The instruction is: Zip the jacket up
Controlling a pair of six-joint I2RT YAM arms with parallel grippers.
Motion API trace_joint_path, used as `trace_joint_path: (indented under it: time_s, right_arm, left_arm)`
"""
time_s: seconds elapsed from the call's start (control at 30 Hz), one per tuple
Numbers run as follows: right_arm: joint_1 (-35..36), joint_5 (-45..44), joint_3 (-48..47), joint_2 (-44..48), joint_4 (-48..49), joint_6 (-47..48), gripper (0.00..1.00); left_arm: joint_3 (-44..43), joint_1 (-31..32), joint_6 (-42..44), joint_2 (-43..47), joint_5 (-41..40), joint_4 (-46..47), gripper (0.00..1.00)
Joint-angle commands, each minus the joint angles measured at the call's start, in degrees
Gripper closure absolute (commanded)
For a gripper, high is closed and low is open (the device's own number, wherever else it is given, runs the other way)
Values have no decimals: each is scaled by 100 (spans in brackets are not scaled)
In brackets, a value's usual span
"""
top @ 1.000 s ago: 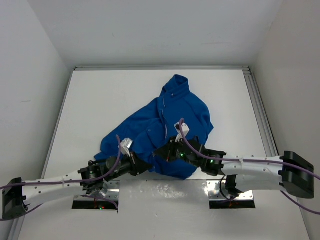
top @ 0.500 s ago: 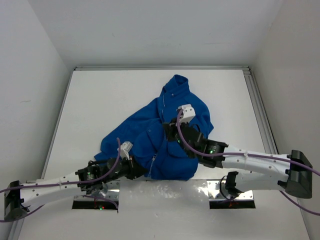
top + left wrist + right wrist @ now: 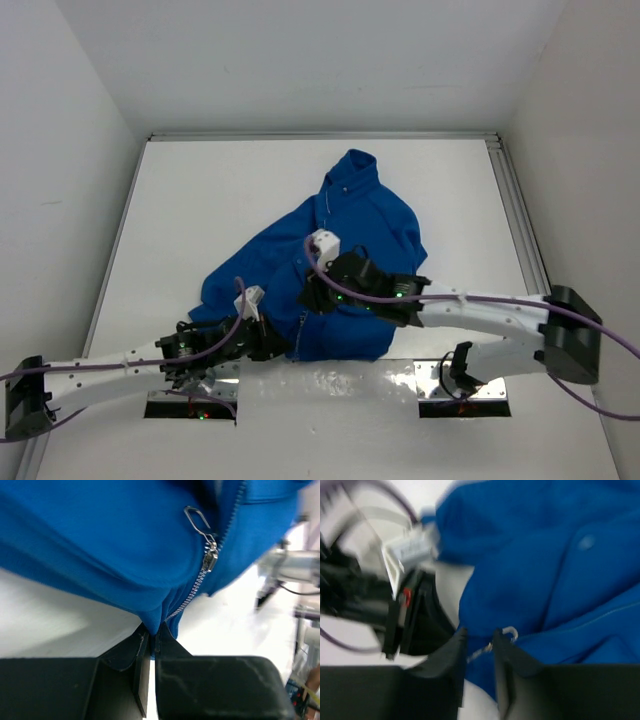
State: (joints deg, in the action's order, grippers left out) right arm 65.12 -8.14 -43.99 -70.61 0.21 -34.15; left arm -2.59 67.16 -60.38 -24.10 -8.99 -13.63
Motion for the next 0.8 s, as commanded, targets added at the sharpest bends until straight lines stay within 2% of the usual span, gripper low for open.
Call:
trace_joint_path:
  time_s: [0.0,0.17,0.2,0.27,0.4,0.53,0.6,0.63,0.67,0.7,0.77]
  right_arm:
    - [18,1131,-415,-751,77,-75,70]
    - [-210,1025,-726,-1648,14,-39,58]
    - [-298,1304,-595,-1806,119,-135,53]
    - [-553,1560,-419,-1999,462,-380,51]
    - [-659,1465,108,-1984,551,-627,48]
    - [-667,938,873,-1528,1294,-1137,47]
    - [-659,535,849,-1333,1333,-1120,47]
    - [-667,359,735,-1115,1098,-1068,46]
    - [-659,253,638,-974,1000,-945,46]
    - [-650,182,533,-781,964,-918,46]
    - [-597,129,636,-37,1051,-883,44]
  left_arm:
    - [259,26,-456,-516,3,-79,100]
    - [259,26,-808,-1053,12,45,100]
    - [416,26,-852,-992,-14,-34,100]
    - [435,26,-1010,-861,-163,-323,100]
    - [452,26,-1248,-290,-480,-606,100]
    - [330,17,-1101,-218,-901,-326,100]
    - [-362,-79,-609,-612,-1463,17,100]
    - [-757,-158,29,-849,-1630,53,100]
    - [-1813,-229,383,-1147,-1841,-77,100]
    - [-2407,-247,665,-1672,-1921,-192,100]
    - [-3444,-212,1369,-1739,-1608,-28,100]
